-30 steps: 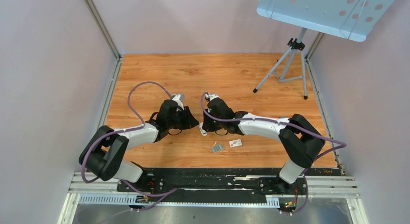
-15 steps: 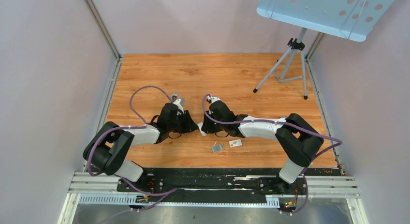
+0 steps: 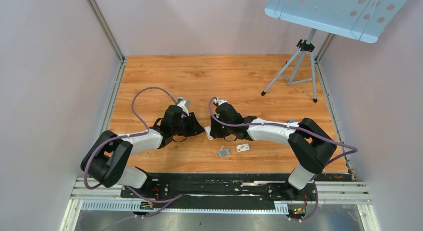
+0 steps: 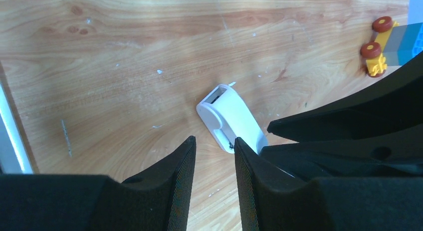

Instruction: Load the staples into the stapler

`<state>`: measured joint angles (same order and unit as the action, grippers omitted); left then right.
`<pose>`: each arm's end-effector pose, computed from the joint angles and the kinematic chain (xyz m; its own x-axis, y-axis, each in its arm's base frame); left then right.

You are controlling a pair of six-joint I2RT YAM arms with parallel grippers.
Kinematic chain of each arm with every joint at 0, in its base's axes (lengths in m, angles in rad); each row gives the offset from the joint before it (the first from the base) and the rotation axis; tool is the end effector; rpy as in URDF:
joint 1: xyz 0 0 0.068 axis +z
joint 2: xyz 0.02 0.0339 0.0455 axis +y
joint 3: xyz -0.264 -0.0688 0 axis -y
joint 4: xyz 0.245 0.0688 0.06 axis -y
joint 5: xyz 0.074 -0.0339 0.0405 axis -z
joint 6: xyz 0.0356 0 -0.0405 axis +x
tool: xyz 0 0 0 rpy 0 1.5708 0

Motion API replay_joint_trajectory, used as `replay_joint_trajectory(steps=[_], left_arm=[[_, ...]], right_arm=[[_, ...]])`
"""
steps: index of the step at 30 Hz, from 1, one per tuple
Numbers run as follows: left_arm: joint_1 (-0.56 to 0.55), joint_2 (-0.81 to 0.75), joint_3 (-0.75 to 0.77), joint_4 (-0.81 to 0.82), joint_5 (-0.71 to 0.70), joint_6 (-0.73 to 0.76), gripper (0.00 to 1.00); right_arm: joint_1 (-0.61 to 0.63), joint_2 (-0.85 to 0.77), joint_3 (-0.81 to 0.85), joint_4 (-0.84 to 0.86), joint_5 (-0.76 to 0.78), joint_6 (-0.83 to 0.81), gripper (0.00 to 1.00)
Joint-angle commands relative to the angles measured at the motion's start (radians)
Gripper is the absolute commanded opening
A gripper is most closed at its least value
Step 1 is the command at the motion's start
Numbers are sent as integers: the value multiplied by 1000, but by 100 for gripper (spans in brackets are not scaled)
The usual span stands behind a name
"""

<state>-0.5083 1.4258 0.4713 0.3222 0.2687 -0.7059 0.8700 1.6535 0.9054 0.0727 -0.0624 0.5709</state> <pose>0.2224 -0.1347 0.1455 -0.8187 -0.2599 -0.5121 0.1645 0.7482 -0.6427 0.2225 0.2672 0.1854 -0.7684 -0.0744 -0.6356 -0.4504 0.7684 0.4546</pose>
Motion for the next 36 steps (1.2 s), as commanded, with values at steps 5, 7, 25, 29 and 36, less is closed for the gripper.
replay_joint_trajectory(steps=[5, 7, 25, 29, 36], left_arm=[[-13, -202, 81, -217, -36, 87, 38], [-33, -261, 81, -264, -63, 105, 38], [-330, -414, -132, -117, -161, -69, 33], [-343, -353, -154, -86, -180, -77, 29], [-390, -217, -173, 54, -173, -105, 20]], right_arm=[[-8, -177, 58, -250, 59, -63, 40], [-7, -228, 33, -259, 62, -48, 39], [16, -395, -242, -171, -68, 15, 31], [18, -385, -255, -169, -39, 18, 31], [46, -348, -211, -278, 50, -31, 39]])
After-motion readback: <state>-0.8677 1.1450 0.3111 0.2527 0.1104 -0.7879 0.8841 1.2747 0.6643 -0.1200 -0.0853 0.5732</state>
